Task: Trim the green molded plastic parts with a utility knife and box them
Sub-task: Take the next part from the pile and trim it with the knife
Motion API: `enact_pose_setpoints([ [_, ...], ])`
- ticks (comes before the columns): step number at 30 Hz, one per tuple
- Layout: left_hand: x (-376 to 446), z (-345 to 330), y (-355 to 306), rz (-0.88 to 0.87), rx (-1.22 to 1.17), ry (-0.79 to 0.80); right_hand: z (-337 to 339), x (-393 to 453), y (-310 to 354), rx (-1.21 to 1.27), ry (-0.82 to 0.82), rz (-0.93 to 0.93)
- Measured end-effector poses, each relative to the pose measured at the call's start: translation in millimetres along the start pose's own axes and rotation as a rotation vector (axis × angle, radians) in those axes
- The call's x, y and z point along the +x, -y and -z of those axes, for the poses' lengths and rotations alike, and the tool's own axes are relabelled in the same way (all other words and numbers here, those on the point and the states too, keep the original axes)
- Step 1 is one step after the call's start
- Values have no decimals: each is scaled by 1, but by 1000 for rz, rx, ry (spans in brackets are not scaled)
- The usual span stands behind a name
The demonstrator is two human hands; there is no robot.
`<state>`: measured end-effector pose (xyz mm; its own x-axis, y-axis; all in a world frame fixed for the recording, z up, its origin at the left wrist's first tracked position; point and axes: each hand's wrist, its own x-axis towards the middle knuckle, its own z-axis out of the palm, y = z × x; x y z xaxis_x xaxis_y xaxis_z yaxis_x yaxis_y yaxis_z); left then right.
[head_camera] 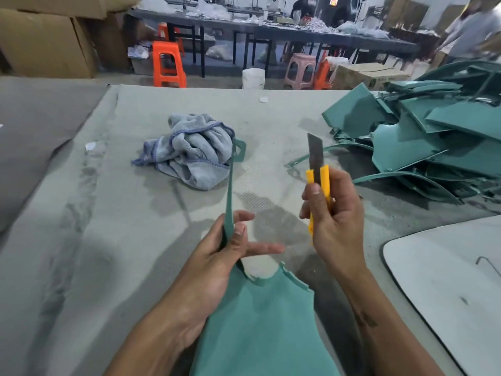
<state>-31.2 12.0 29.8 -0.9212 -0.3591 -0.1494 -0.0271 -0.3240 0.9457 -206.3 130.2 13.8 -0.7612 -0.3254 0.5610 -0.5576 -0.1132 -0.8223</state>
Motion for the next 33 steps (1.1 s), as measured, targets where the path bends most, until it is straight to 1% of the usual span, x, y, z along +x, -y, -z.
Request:
enact_pose_setpoints([
  [2, -2, -3, -4, 54, -156, 0, -3, -3, -1, -55, 58, 94],
  [4, -4, -4, -4, 109, -230, -11, -5, -7, 1, -147, 112, 188],
  [5, -6, -4, -5, 133, -266, 8, -6, -9, 2, -214, 132, 241],
  [7, -8, -6, -9, 142, -356, 117, -7, -10, 3, -341, 168, 328],
  [8, -8, -7, -10, 137, -386, 177, -8, -10, 3, -394, 186, 349],
  [10, -8, -10, -10, 133, -394, 247, -10, -10, 3, -457, 204, 365],
  [15, -8, -22, -5, 145, -393, 266, -11, -11, 2, -495, 175, 344],
  [20, -6, -12, -10, 141, -342, 219, -10, -12, -1, -579, 115, 349],
  [24, -3, -8, -9, 157, -346, 197, -13, -12, 0, -702, 41, 453],
  [28, -2, -5, -8, 160, -338, 223, -10, -9, -3, -833, -31, 578],
  [33, -2, -3, -7, 165, -349, 256, -6, -9, -7, -860, -81, 628],
])
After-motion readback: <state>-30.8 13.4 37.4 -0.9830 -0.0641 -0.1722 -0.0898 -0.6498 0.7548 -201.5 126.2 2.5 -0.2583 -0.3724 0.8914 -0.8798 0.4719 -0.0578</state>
